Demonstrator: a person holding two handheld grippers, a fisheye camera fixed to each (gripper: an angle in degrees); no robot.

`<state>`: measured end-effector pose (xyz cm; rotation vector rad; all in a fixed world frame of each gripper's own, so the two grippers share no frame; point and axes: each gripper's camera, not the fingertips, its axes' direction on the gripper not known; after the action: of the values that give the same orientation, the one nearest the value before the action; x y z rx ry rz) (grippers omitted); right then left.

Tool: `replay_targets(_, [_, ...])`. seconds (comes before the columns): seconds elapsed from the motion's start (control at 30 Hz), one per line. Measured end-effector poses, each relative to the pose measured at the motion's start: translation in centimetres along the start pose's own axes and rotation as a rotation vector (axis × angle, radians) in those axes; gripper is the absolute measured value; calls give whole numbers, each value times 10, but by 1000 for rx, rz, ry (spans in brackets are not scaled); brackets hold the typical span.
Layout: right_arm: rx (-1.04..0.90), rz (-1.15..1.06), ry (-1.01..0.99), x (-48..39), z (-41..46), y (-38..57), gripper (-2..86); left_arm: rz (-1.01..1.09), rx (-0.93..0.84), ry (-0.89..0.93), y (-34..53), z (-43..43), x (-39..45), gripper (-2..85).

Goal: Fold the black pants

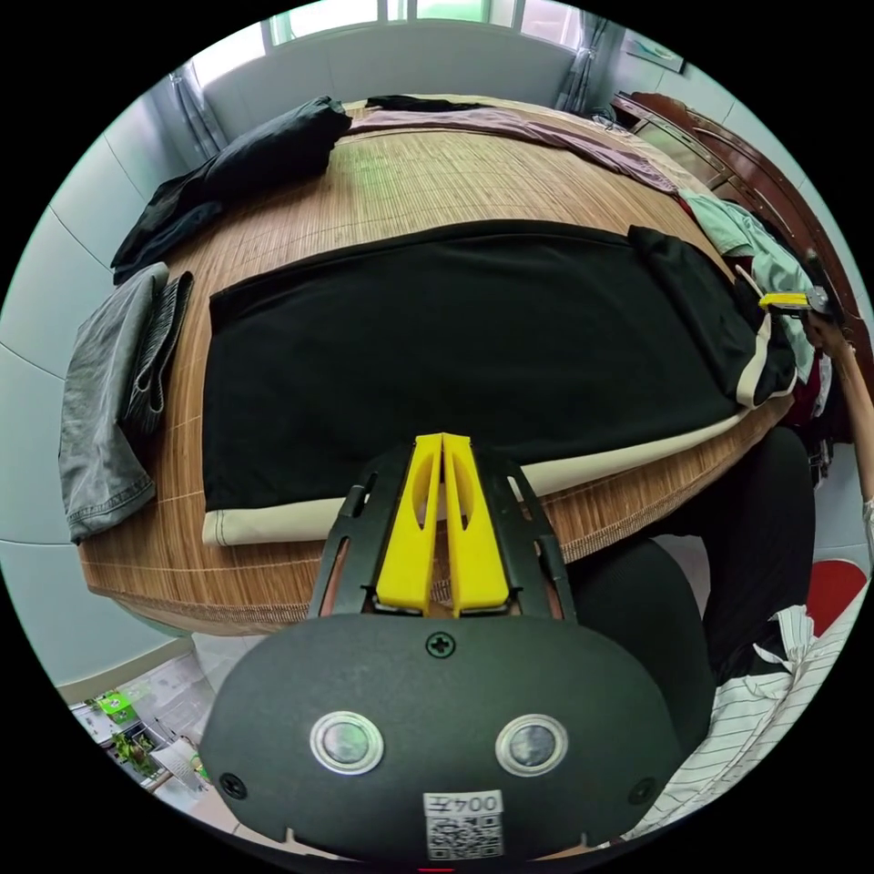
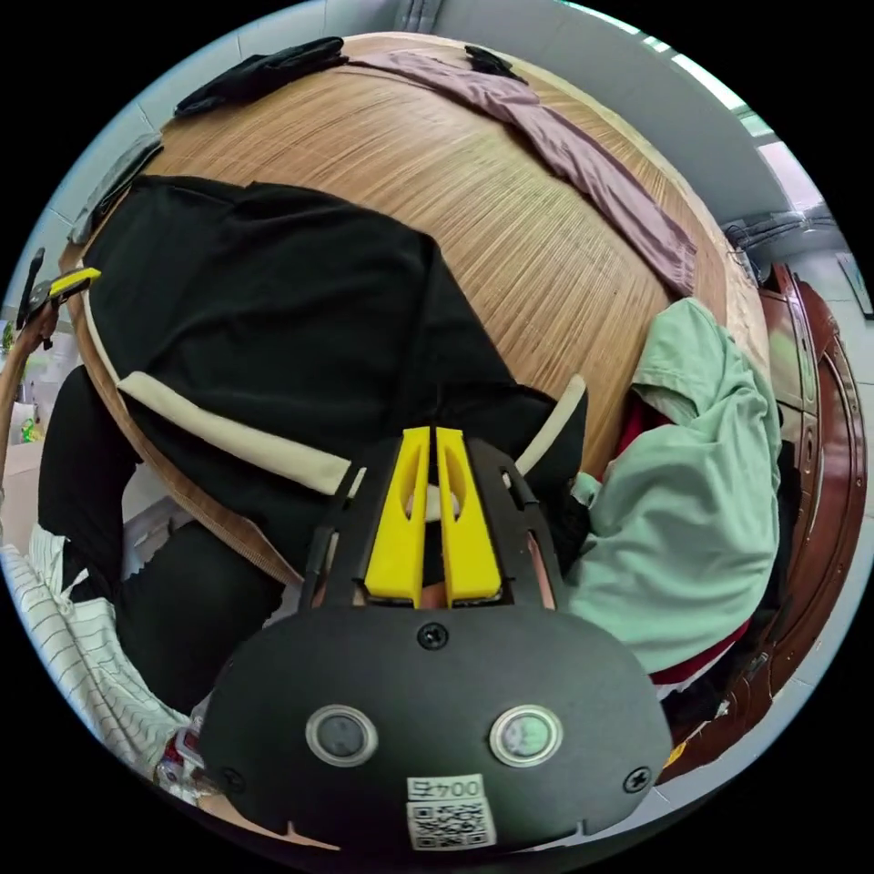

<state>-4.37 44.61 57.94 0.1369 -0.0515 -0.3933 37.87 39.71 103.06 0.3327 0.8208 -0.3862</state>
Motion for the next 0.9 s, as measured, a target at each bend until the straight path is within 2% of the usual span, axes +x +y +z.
replay_targets(0.07, [227, 130, -55, 24, -33, -18, 34, 1, -8, -2, -3, 0, 0, 2])
replay_targets(0.13, [266, 222, -106, 50, -45, -26, 53, 7, -19, -10, -6, 0, 1, 2])
replay_targets(0.23, [226, 347, 7, 86, -44, -19, 87, 28, -34, -33, -10, 1, 3, 2])
replay_targets(0.33, [168, 463, -56, 122, -24, 6, 97, 29, -31, -35, -11, 2, 1, 2])
replay_targets(0.6, [-8, 400, 31, 123, 35, 16, 109, 1, -19, -13, -10, 7, -18, 3])
replay_targets(0.67, [-55, 411, 67, 128, 46, 21, 91, 4, -19, -19, -10, 7, -21, 4])
replay_targets(0.73, [-72, 458, 146, 135, 47, 32, 27, 8, -17, -20, -10, 8, -26, 6])
replay_targets(0.83, [36, 535, 98, 148, 28, 65, 6, -4, -14, 10, -10, 8, -42, 12])
replay_targets(0.9, [166, 585, 2, 153, 8, 93, 2, -79, 4, 158, -11, 0, -64, 24])
